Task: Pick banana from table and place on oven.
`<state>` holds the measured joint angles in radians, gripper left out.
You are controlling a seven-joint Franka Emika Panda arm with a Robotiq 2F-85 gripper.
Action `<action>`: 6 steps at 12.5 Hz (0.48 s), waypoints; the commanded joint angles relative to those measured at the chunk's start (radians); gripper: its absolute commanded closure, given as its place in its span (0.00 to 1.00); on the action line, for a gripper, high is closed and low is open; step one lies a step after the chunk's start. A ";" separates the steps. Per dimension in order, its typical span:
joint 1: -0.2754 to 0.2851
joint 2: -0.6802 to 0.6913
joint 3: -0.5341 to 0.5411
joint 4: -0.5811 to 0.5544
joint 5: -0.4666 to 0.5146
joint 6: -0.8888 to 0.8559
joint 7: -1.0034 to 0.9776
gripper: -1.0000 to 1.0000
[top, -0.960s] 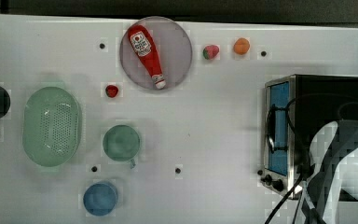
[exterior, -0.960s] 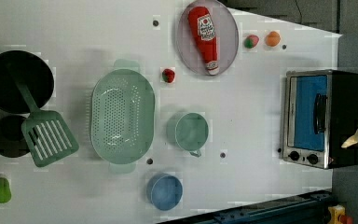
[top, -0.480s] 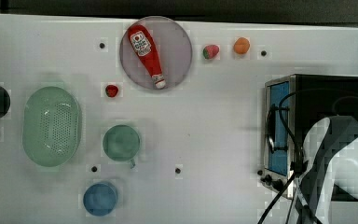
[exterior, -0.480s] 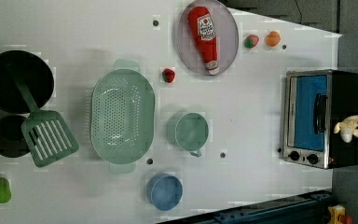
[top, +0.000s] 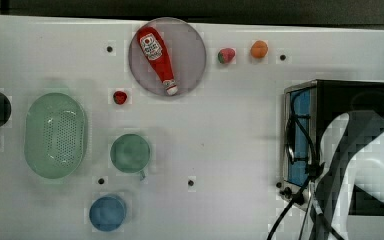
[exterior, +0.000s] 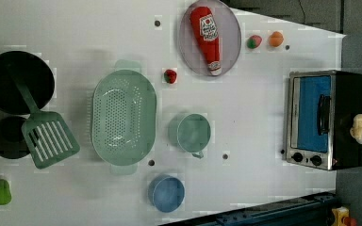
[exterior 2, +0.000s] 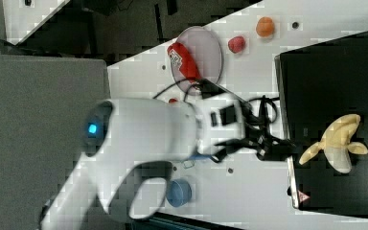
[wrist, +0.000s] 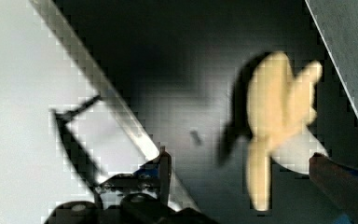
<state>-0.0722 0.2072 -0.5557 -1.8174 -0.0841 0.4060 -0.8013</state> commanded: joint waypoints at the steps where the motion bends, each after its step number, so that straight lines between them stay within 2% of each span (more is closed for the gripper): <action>1: 0.078 -0.103 0.087 0.075 0.013 -0.140 -0.012 0.00; 3: 0.102 -0.153 0.176 0.075 0.032 -0.208 0.144 0.00; 6: 0.123 -0.215 0.318 0.074 0.035 -0.210 0.494 0.00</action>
<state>-0.0038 0.0154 -0.2338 -1.7520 -0.0402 0.1903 -0.5234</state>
